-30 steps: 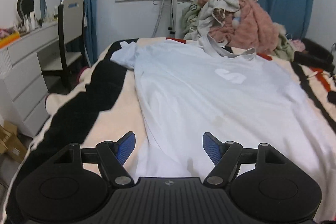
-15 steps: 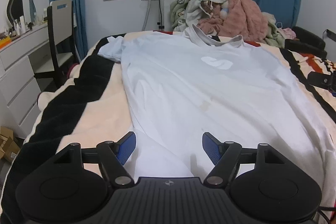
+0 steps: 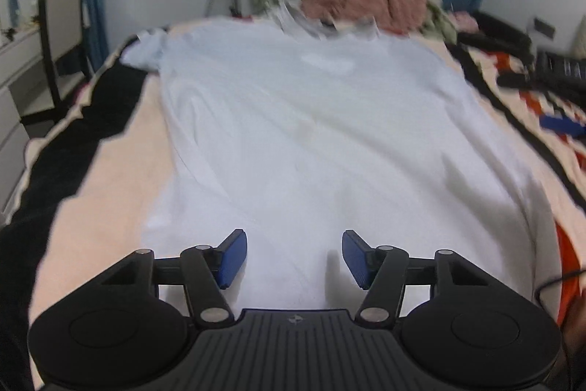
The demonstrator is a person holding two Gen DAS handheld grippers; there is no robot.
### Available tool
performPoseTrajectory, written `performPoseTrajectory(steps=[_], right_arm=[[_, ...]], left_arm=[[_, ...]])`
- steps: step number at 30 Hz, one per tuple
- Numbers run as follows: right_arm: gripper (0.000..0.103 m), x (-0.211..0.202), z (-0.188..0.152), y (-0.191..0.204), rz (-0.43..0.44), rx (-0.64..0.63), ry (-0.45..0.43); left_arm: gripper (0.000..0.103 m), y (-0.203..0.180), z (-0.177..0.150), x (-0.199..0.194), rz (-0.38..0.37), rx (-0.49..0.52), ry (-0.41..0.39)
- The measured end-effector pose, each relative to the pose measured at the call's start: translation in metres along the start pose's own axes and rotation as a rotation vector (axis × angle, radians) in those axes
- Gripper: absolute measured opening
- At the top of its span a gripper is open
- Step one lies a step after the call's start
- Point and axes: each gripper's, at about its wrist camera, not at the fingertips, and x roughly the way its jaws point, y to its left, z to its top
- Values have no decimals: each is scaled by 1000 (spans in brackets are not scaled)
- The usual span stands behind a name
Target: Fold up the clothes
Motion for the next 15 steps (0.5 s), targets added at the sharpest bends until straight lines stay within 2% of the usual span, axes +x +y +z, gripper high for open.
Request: performPoseTrajectory(steps=[4, 7, 9, 10, 13, 15], right_arm=[[91, 5, -1, -1, -7, 1, 17], [91, 6, -1, -3, -7, 6, 25], [91, 5, -1, -5, -9, 12, 28], [91, 5, -1, -6, -10, 15, 29], [91, 3, 0, -9, -12, 25, 31], [91, -1, 0, -11, -11, 31, 26]], left_arm=[[59, -10, -10, 12, 37, 61, 77], [49, -12, -11, 15, 68, 86, 97], [10, -7, -10, 13, 76, 80, 112], [4, 1, -9, 9, 68, 59, 123], [4, 23, -5, -2, 47, -7, 154], [3, 48, -1, -16, 27, -90, 177]])
